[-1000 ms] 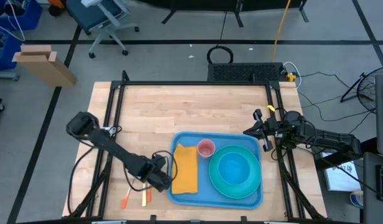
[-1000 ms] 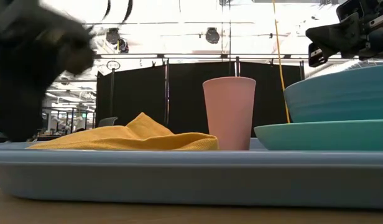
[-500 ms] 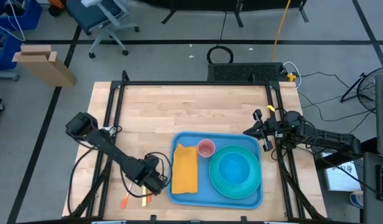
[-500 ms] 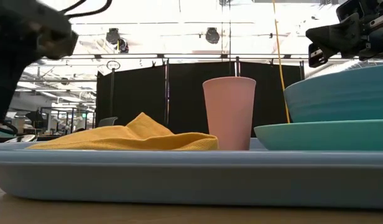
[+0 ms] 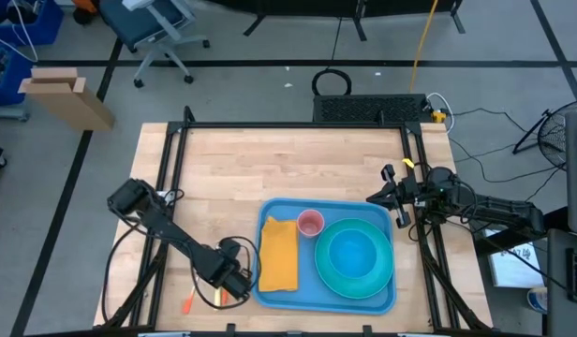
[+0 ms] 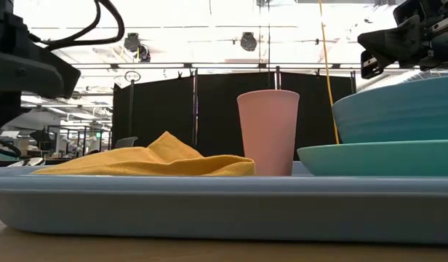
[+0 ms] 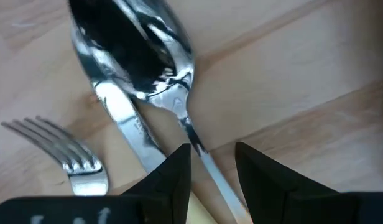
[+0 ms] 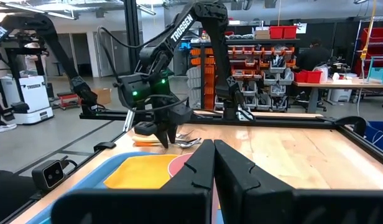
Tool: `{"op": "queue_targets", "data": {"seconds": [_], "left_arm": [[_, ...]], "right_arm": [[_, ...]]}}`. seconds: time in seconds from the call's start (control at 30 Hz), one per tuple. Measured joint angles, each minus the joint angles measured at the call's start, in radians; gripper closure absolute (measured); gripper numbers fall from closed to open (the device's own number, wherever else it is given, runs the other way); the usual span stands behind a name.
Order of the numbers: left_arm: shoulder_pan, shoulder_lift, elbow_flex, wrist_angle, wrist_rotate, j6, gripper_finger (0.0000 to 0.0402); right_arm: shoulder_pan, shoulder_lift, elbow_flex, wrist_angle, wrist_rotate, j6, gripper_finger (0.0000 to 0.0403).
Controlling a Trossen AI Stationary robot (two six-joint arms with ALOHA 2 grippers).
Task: Set up tray
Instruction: Put the orange spoon on top of the yellow table napkin
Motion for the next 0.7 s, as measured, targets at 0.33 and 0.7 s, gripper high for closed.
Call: {"op": "queue_targets", "data": {"seconds": [0.33, 0.7], "left_arm": [[0.002, 0.038, 0.005, 0.025, -0.013, 0.041, 0.0305], [0.006, 0.032, 0.008, 0.027, -0.02, 0.024, 0.0379]], "right_arm": [[0.0, 0.0, 0.0, -0.003, 0.0, 0.0, 0.0403], [0.0, 0.0, 0.0, 0.016, 0.0, 0.0, 0.0403]]}}
